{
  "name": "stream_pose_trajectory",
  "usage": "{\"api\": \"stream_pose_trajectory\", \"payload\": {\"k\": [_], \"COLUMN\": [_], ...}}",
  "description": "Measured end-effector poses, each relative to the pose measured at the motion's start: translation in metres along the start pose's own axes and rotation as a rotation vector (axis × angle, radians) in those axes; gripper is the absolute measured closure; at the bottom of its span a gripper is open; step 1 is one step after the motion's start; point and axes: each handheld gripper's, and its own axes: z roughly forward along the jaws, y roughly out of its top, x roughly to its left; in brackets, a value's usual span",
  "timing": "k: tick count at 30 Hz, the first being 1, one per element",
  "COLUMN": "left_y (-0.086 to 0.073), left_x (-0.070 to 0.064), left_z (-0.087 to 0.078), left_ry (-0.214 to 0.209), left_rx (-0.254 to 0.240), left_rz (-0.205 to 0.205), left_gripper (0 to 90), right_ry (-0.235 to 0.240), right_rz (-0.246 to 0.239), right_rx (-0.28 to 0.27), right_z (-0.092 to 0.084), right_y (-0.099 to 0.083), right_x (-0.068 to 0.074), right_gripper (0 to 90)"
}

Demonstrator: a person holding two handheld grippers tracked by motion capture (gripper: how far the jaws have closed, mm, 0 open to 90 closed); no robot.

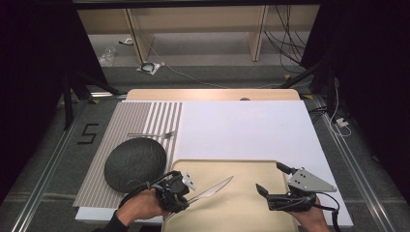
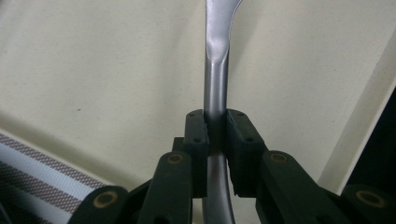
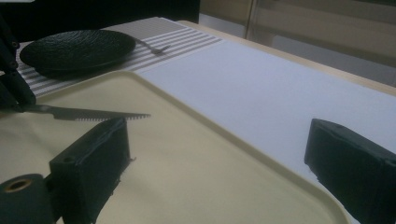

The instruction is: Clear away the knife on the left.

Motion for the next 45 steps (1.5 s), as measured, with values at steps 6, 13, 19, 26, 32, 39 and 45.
{"api": "stream_pose_trajectory", "payload": {"k": [6,13,19,26,32,39,45], "left_y": [0.001,0.004,0.004,0.005,0.004,0.003,0.005], "left_x": [-0.005,-0.010,-0.014,-0.017,-0.019,-0.018,-0.020], "left_z": [0.005,0.014,0.021,0.027,0.031,0.031,0.017], "left_ry": [-0.016,-0.033,-0.048,-0.060,-0.060,-0.066,-0.060], "left_rx": [0.021,0.044,0.066,0.104,0.142,0.137,0.037], "left_rz": [0.011,0.018,0.030,0.041,0.045,0.045,0.045], "left_gripper": [78.9,78.8,78.9,78.9,78.8,72.0,54.5], "right_ry": [-0.001,0.001,0.002,0.005,0.005,0.004,0.003], "right_rz": [-0.003,-0.003,-0.001,-0.007,-0.008,-0.008,-0.007], "right_rx": [0.000,0.001,0.002,0.004,0.001,-0.001,-0.001], "right_z": [-0.001,0.000,0.000,0.000,0.000,0.000,-0.001], "right_y": [0.000,0.000,0.000,0.000,0.000,0.000,0.001], "right_x": [0.000,0.000,0.001,0.001,0.002,0.001,0.001], "right_gripper": [7.7,7.7,7.7,7.7,7.7,7.7,7.7]}}
